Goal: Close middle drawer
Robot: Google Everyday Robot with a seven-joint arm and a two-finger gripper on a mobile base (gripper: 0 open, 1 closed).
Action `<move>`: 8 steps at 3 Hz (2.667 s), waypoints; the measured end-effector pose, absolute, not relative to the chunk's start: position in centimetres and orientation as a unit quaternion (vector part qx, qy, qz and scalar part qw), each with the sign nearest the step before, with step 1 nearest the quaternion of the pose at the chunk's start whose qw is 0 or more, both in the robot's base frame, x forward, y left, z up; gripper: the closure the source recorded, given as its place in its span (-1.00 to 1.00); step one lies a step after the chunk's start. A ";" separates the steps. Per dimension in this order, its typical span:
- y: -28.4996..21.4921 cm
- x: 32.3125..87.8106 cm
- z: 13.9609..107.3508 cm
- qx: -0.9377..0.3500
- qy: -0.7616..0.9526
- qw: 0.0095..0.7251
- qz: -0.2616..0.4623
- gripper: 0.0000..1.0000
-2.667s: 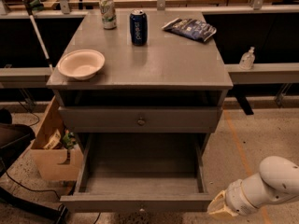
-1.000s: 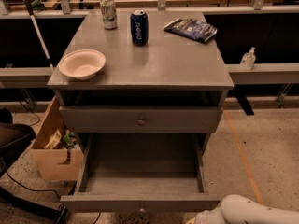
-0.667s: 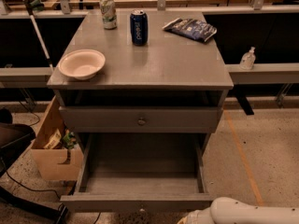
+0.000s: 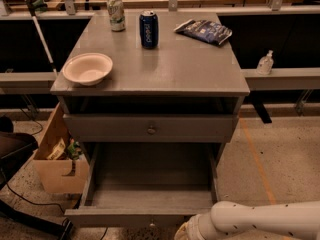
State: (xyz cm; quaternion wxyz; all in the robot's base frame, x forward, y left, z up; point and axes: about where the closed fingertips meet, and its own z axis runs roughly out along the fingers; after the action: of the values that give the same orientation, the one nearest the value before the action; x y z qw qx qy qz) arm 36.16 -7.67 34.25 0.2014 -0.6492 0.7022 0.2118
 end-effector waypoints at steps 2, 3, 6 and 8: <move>-7.3 38.0 34.0 -0.646 0.703 0.204 0.214 1.00; -7.3 38.0 34.0 -0.646 0.703 0.204 0.214 1.00; -6.3 41.5 34.7 -0.645 0.702 0.215 0.213 1.00; -6.1 44.8 36.9 -0.641 0.702 0.230 0.208 1.00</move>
Offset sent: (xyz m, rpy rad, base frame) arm 0.0461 0.0050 -0.0051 0.0191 0.0002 -0.0219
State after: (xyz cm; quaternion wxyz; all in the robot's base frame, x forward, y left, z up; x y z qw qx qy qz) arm 44.76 -6.12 36.89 0.2300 -0.6410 0.7021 0.2077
